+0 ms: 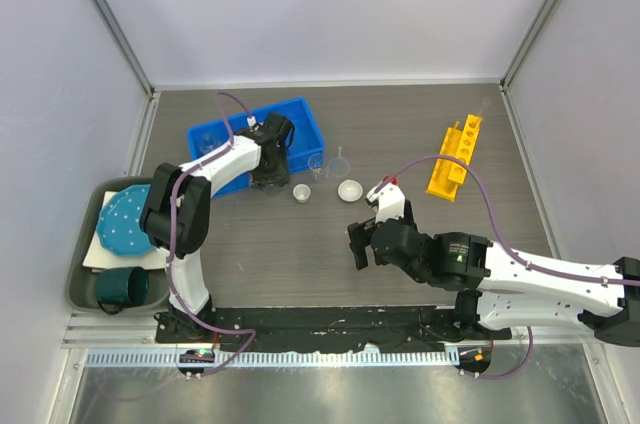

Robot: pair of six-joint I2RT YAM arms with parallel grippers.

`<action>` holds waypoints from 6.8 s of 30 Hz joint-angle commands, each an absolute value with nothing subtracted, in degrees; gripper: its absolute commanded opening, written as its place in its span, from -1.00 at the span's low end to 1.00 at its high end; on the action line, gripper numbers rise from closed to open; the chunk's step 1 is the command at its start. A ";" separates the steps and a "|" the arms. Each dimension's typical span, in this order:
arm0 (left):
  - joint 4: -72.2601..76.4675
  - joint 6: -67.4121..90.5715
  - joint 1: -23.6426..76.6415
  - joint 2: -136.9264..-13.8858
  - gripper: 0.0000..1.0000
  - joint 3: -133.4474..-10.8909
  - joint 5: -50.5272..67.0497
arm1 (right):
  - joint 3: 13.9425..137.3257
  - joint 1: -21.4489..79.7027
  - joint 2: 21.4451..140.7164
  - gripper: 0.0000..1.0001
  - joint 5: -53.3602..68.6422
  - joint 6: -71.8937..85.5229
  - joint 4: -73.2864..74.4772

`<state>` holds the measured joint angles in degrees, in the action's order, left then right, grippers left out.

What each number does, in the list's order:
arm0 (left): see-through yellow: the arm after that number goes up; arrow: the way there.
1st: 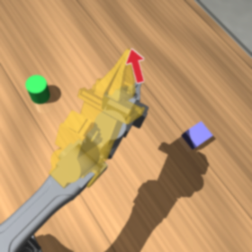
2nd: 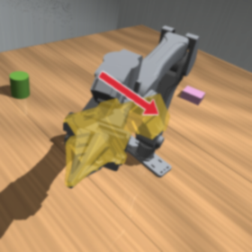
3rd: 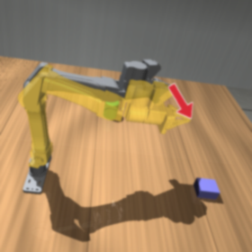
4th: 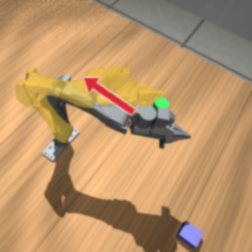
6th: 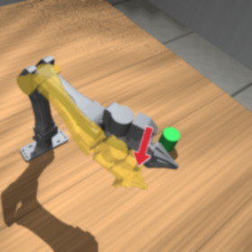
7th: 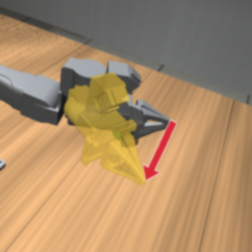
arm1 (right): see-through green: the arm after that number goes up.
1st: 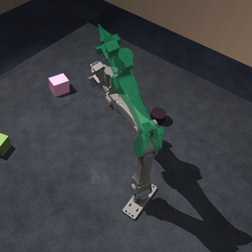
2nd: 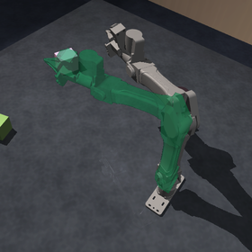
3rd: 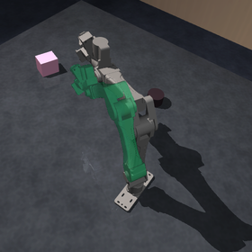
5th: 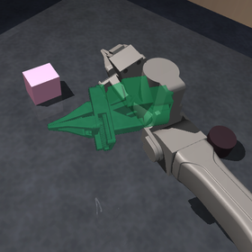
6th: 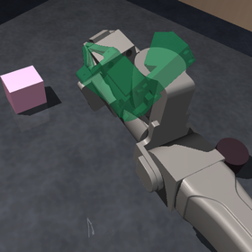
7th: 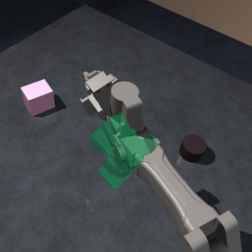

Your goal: Organize the chemistry lab equipment

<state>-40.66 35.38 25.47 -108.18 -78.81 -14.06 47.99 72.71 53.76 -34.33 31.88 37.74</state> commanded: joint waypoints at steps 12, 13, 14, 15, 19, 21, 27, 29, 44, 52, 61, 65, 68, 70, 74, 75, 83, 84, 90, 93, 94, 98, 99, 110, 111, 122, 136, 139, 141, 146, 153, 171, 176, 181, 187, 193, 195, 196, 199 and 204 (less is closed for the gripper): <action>-41.66 34.19 24.87 -104.25 -0.85 -80.16 -13.01 | 48.78 73.04 54.23 0.89 -34.54 32.43 35.33; -42.18 34.10 24.87 -103.46 -0.88 -80.42 -13.09 | 48.87 73.04 54.32 0.89 -34.45 32.43 35.16; -43.41 34.10 24.87 -101.79 -0.92 -80.68 -13.27 | 48.78 73.04 54.32 0.89 -34.45 32.43 34.98; -44.29 34.01 24.87 -101.08 -0.95 -81.03 -13.53 | 48.78 73.04 54.32 0.89 -34.37 32.34 34.89; -47.89 33.75 24.96 -96.95 -1.00 -82.70 -13.54 | 49.04 73.04 54.49 0.89 -33.67 32.17 34.37; -49.48 33.75 24.96 -94.05 -1.00 -83.67 -13.88 | 49.22 73.12 54.32 0.89 -33.49 32.52 34.63; -55.45 32.52 24.35 -90.88 -0.99 -89.55 -19.33 | 48.78 73.30 53.35 0.89 -33.05 32.78 34.54; -56.42 31.91 22.86 -90.97 -0.98 -90.52 -19.60 | 48.69 73.39 53.35 0.89 -32.87 32.96 34.63; -53.26 29.97 7.56 -98.16 -1.00 -91.41 -14.77 | 45.00 73.83 51.15 0.89 -32.52 33.93 34.01; -50.37 29.71 5.01 -105.02 -1.00 -91.06 -13.36 | 44.65 73.65 51.77 0.89 -32.69 33.84 33.66; -48.43 31.29 3.25 -108.45 -1.00 -89.47 -12.39 | 43.95 73.83 52.29 0.89 -33.14 33.66 33.14; -48.95 31.38 3.08 -109.95 -1.00 -89.56 -14.23 | 44.03 73.83 52.56 0.89 -32.96 33.40 32.61; -49.22 31.38 2.99 -110.48 -1.00 -89.39 -15.20 | 44.03 73.83 52.73 0.89 -32.96 33.31 32.61; -48.87 31.29 2.90 -110.74 -0.99 -89.12 -14.94 | 43.95 73.83 52.47 0.89 -32.96 33.40 32.69; -48.87 31.46 2.72 -112.06 -0.99 -88.77 -15.29 | 43.86 73.83 51.95 0.89 -33.05 33.31 32.78; -48.35 31.38 2.64 -112.06 -0.95 -88.42 -15.03 | 43.77 73.83 52.03 0.89 -33.05 33.40 32.87; -47.72 31.55 2.55 -112.24 -0.37 -88.07 -14.15 | 43.68 73.83 51.68 0.89 -33.31 33.40 33.22; -47.72 31.55 2.55 -112.06 -0.32 -87.98 -14.24 | 43.77 73.83 51.77 0.89 -33.31 33.40 33.22; -48.16 31.29 2.55 -111.53 0.07 -87.98 -14.15 | 43.59 73.83 51.68 0.89 -33.22 33.49 33.22; -48.25 31.11 2.55 -111.53 0.19 -87.89 -14.06 | 43.42 73.83 51.42 0.89 -33.22 33.75 33.22; -48.16 31.11 2.55 -111.53 0.22 -87.72 -13.89 | 43.33 73.83 51.50 0.89 -33.14 33.75 33.31; -47.81 31.11 2.55 -111.36 0.41 -87.36 -13.18 | 43.07 73.83 51.15 0.89 -33.14 34.01 33.31; -47.81 31.11 2.55 -111.27 0.43 -87.28 -13.01 | 42.98 73.83 51.07 0.89 -33.13 34.01 33.31; -51.93 31.55 2.55 -107.32 0.52 -88.85 -11.25 | 42.80 73.83 50.80 0.89 -33.13 34.10 32.79; -52.38 31.64 2.55 -106.88 0.53 -88.86 -11.16 | 42.80 73.83 50.89 0.89 -33.05 34.10 32.70; -55.02 33.13 5.44 -93.54 0.50 -86.93 -13.00 | 44.03 73.83 51.77 0.89 -33.31 33.40 32.87; -57.48 37.53 22.84 -80.07 0.49 -86.67 -17.31 | 57.99 73.39 64.06 1.00 -39.90 27.43 34.02; -57.39 38.76 25.05 -77.10 0.47 -85.17 -18.28 | 62.48 70.76 68.02 0.99 -36.67 23.74 31.48; -57.39 39.64 26.10 -75.68 0.47 -84.29 -20.03 | 65.38 65.50 71.43 0.99 -27.84 21.29 29.89; -58.71 39.99 26.28 -71.90 0.45 -83.67 -22.41 | 72.40 56.00 79.61 0.99 -14.34 17.85 24.79; -58.54 34.90 26.28 -72.50 0.44 -83.32 -24.86 | 83.66 48.43 89.82 0.99 -6.95 17.84 25.04; -55.28 37.35 19.69 -79.20 0.20 -82.71 -20.48 | 118.63 40.25 118.37 0.99 7.29 16.09 33.65; -56.43 37.61 19.69 -72.87 0.26 -79.90 -18.90 | 135.59 40.34 132.26 0.99 8.26 13.36 37.96; -56.69 37.88 19.60 -66.90 0.30 -77.26 -18.28 | 140.97 40.25 139.12 0.98 10.10 12.48 36.31; -57.22 37.18 19.69 -62.49 0.34 -75.50 -18.20 | 141.33 42.00 141.68 0.96 11.69 11.52 32.96; -55.90 36.39 19.69 -61.44 0.36 -73.65 -17.06 | 142.20 44.91 142.99 0.97 8.71 8.53 32.52; -55.72 36.30 19.69 -60.91 0.36 -72.95 -16.61 | 143.17 45.44 143.96 0.97 5.99 7.91 33.13; -55.55 36.21 19.60 -60.73 0.36 -72.69 -16.61 | 143.09 45.53 144.23 0.98 5.19 7.91 33.22; -55.46 35.86 19.60 -60.12 0.37 -72.07 -16.52 | 143.09 45.44 145.28 0.97 1.07 8.96 32.96; -55.37 34.89 19.60 -59.41 0.37 -71.28 -16.52 | 139.33 45.35 144.67 0.95 -5.70 11.07 30.60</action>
<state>-57.23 36.67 19.55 -61.28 -71.59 -16.86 141.01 46.41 145.69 1.96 9.61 34.24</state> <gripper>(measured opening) 0.683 0.984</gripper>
